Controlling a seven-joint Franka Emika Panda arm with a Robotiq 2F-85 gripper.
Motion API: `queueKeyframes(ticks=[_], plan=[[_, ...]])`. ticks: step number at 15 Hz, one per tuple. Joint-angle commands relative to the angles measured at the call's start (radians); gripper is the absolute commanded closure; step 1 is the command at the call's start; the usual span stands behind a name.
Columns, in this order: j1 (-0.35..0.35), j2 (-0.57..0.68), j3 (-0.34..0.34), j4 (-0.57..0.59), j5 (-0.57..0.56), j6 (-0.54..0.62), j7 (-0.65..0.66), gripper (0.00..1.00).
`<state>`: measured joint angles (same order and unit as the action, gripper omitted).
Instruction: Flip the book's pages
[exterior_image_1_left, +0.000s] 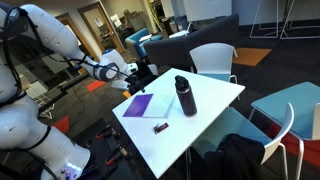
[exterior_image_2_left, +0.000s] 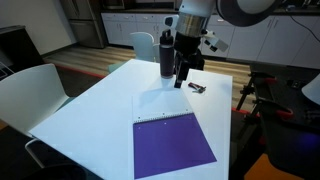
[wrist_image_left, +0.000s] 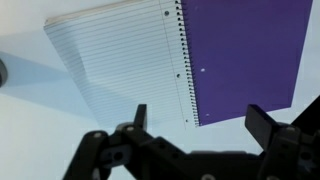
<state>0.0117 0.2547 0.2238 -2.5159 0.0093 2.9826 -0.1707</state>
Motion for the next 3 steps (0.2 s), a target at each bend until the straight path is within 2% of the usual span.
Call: queueKeyframes(ticks=[1,3], plan=[[0.065,-0.091,-0.051,-0.059,-0.051,0.007,0.049,0.0],[0.091,-0.106,-0.075,-0.063,-0.085,0.009,0.071,0.0]])
